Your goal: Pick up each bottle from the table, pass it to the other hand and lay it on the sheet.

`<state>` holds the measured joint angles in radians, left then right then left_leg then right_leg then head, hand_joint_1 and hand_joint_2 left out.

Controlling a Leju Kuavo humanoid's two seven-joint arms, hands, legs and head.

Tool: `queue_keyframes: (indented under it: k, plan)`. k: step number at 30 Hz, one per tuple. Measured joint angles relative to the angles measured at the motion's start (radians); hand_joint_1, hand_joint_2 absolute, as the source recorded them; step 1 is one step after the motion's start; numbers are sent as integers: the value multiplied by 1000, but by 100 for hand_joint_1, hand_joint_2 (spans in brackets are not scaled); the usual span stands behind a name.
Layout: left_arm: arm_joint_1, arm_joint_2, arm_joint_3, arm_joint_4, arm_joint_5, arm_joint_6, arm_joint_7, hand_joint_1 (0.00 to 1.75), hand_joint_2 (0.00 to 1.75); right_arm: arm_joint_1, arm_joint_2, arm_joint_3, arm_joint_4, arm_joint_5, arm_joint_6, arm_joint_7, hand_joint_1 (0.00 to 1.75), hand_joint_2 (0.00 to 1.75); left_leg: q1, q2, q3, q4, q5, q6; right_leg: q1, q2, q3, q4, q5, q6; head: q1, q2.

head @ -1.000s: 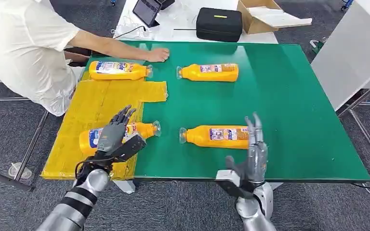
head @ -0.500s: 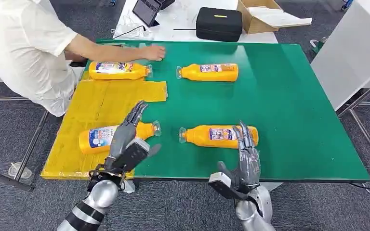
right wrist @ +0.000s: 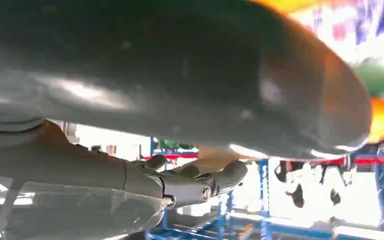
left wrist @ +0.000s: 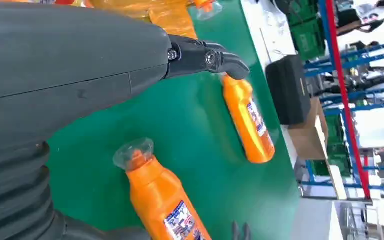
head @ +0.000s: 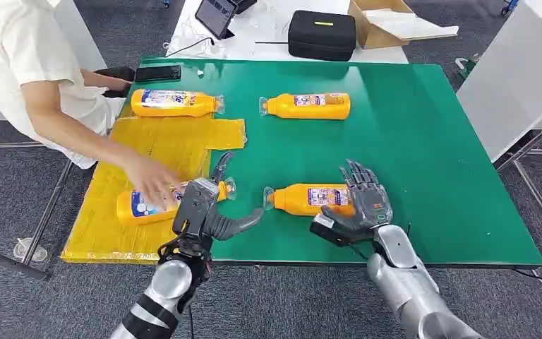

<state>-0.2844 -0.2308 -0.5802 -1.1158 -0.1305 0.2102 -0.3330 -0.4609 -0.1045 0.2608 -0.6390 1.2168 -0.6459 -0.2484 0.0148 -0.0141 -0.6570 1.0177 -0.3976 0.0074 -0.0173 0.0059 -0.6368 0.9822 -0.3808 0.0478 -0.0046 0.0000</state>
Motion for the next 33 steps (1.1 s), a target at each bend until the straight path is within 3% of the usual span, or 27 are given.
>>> queue_keyframes:
  k: [8,23,24,33]
  plan:
    - [-7,-8,-21,26,11,14,4,0,175,-51,-23,62,78,50,16,37,0,0,0,0,-1,0,0,0,0,0,-1,0,0,0,0,0]
    - [3,-8,-32,32,4,26,-2,0,175,-37,-53,105,103,26,69,15,0,0,0,0,-1,0,0,0,0,0,-1,0,0,0,0,0]
    - [4,-8,-32,31,3,26,-2,0,175,-35,-55,106,102,20,75,11,0,175,0,0,-1,0,0,0,0,0,-1,0,0,0,0,0]
    - [26,1,-39,11,-1,16,-2,0,175,-17,-85,118,86,0,107,27,0,175,0,-1,0,0,0,0,0,0,0,0,0,0,0,0]
